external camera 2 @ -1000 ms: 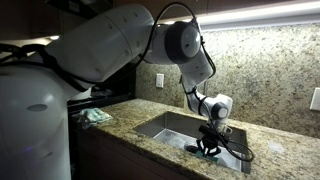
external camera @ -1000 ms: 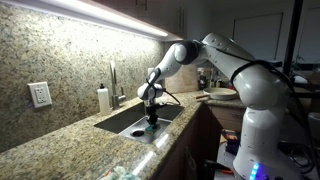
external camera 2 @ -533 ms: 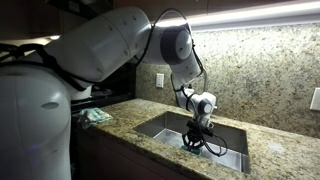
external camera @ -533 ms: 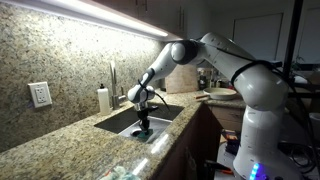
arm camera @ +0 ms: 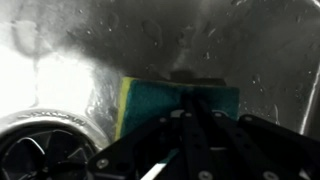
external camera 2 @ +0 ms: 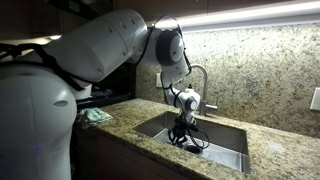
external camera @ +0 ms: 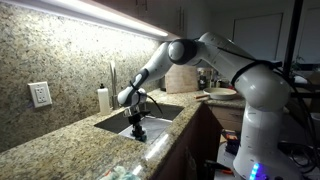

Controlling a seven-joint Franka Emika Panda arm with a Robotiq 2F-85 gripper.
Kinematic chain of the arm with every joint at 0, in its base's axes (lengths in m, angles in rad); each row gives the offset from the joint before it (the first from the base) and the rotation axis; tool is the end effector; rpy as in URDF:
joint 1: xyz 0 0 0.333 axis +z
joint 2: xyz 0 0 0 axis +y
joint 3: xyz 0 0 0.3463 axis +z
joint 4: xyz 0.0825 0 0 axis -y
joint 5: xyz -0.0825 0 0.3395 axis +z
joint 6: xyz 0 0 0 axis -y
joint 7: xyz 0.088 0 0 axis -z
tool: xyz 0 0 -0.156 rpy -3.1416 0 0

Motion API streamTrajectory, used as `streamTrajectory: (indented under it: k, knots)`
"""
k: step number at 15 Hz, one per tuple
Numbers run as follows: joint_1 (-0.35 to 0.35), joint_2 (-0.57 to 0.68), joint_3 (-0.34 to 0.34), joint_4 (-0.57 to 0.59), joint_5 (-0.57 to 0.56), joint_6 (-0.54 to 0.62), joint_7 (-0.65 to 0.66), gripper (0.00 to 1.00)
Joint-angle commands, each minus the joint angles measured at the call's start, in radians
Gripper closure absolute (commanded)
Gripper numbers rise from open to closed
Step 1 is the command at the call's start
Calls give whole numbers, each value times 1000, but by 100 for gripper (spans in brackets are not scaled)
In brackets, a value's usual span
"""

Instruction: Use the sponge to scrub inside the sink

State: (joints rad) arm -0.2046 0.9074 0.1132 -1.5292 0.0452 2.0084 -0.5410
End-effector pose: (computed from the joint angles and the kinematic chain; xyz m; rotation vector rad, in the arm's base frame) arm 0.6204 -0.0584 0.1010 -2.7816 -0.5603 0.5205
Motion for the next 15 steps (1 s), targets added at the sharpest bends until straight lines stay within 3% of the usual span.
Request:
streamTrajectory:
  k: [1,7,15]
  knots:
    - [11,44,46,8,23,-26,-59,91]
    - [27,58,24,24,8,-50,-51,91]
    - [-52,65,-70,38,19,-51,-32,91]
